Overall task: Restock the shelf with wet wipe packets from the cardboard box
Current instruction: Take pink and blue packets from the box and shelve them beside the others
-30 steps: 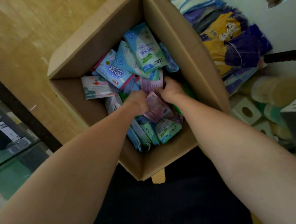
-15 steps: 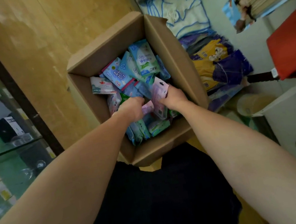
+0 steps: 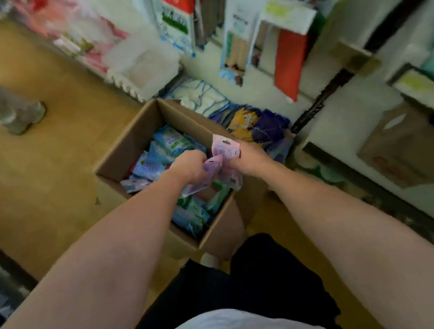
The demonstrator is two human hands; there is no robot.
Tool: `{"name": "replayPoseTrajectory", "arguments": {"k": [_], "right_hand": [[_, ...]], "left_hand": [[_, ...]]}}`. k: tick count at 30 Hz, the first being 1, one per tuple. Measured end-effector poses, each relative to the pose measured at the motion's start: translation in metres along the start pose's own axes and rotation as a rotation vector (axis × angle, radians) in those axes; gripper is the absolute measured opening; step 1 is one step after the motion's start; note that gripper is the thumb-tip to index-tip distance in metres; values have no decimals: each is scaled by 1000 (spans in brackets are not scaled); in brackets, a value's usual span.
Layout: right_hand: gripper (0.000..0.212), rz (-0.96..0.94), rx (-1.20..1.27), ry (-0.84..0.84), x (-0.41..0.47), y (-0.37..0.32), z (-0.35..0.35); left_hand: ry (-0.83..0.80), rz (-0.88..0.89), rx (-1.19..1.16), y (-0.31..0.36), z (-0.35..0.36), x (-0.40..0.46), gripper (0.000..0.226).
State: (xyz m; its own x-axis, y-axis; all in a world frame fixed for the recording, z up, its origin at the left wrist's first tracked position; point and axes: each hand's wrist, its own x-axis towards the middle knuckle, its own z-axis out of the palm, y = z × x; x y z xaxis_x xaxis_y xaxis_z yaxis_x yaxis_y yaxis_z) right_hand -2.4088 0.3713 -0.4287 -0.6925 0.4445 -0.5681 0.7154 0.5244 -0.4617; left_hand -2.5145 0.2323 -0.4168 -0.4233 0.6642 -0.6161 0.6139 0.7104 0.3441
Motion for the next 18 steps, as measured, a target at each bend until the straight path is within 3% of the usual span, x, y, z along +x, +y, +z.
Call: {"name": "replayPoseTrajectory", "arguments": {"k": [3, 6, 10, 12, 18], "right_hand": [[48, 77, 91, 134, -45, 20, -21], [34, 85, 207, 260, -94, 45, -42], [22, 193, 291, 417, -152, 84, -73], [19, 231, 317, 490, -178, 102, -89], [15, 344, 358, 611, -254, 176, -133]], "left_hand": [[47, 121, -30, 34, -9, -14, 20], [61, 234, 55, 79, -14, -24, 8], [59, 376, 143, 155, -15, -39, 16], [59, 436, 174, 194, -14, -49, 8], [72, 533, 280, 308, -4, -76, 3]]}}
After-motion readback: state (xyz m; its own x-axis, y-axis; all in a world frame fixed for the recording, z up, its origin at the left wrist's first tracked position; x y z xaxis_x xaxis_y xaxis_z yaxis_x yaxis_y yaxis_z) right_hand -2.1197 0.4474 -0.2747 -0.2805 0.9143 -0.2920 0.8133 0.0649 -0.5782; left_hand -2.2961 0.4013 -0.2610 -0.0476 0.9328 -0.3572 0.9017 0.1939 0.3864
